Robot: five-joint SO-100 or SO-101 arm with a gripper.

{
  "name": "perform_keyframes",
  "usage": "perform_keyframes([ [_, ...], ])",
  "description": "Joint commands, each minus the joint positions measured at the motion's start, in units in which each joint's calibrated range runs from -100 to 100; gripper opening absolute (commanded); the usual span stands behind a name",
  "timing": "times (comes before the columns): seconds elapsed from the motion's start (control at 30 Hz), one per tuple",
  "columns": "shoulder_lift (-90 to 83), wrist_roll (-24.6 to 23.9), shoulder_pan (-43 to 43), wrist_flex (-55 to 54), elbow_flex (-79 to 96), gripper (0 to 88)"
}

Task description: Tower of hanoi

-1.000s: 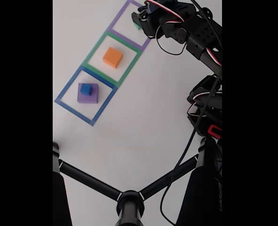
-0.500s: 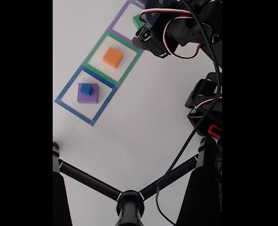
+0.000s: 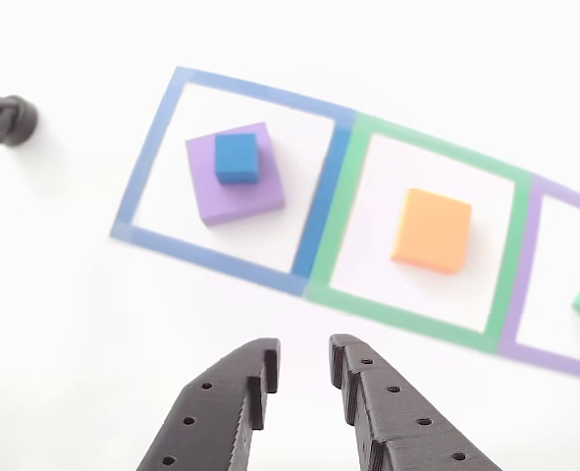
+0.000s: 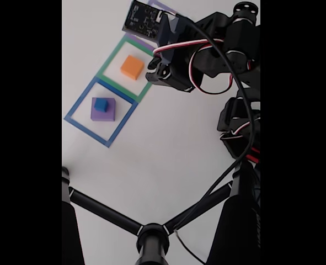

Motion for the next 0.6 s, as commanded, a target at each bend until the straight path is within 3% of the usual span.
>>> perform_keyframes([
  [0.0, -1.76, 0.59, -0.87, -4.61, 3.01, 8.4],
  [0.2, -3.78, 0.59, 1.24, -23.07, 19.74, 24.7],
  [0.57, -3.22, 0.59, 5.46, -74.89, 55.37, 35.4],
])
